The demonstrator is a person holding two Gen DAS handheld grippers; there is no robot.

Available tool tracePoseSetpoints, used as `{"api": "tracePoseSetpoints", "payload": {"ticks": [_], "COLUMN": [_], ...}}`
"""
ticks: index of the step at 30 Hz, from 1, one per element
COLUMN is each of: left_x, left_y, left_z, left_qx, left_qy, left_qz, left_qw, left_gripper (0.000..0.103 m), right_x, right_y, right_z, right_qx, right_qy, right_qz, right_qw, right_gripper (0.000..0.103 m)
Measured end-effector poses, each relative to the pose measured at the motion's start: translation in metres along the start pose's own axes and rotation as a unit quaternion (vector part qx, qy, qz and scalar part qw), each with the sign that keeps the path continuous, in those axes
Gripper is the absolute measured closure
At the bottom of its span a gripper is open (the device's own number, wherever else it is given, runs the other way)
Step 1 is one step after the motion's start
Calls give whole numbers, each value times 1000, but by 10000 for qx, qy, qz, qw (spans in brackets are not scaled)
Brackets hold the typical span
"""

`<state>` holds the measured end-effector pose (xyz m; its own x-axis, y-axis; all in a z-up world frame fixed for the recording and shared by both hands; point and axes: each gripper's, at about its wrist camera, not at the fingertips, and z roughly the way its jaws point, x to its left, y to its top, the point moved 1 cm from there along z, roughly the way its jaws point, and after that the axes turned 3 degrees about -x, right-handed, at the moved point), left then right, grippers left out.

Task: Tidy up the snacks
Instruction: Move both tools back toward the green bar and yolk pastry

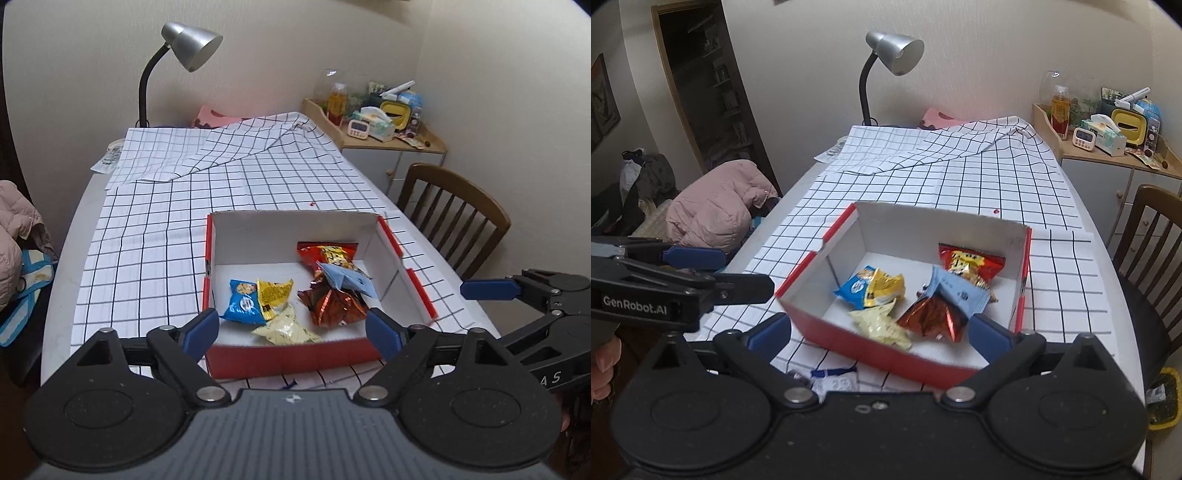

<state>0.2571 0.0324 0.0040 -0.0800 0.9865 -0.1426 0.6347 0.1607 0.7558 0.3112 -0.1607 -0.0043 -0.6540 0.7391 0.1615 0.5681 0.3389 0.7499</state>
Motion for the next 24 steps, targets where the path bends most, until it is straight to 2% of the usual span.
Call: {"api": "tracePoseSetpoints", "payload": {"ticks": [3,5,10,16,20,24], "left_x": [2,3,9,14,20,21], "left_y": [-12,-23,-53,-88,-107,-120], "left_z": [-8,-12,-10,0,13,25], "left_qx": [-19,-3,244,557,735,815], "left_qy": [-79,-55,-78,68,218,495], "left_qz": [-43,-63,-214,-414,-634,-644], "left_qw": [10000,10000,9994,9976,9950,9934], "left_gripper": [10,3,4,4,4,4], "right_x": [7,14,27,37,37,38], "right_y": [-13,-23,-55,-90,-108,-123], "right_z": [-7,-9,-5,8,22,39], "right_qx": [17,45,269,522,686,839], "right_qy": [-14,-39,-104,-274,-425,-559], "right_qz": [-22,-54,-142,-260,-246,-275], "right_qw": [10000,10000,9995,9979,9964,9945], "right_gripper": [1,1,1,2,4,7]}}
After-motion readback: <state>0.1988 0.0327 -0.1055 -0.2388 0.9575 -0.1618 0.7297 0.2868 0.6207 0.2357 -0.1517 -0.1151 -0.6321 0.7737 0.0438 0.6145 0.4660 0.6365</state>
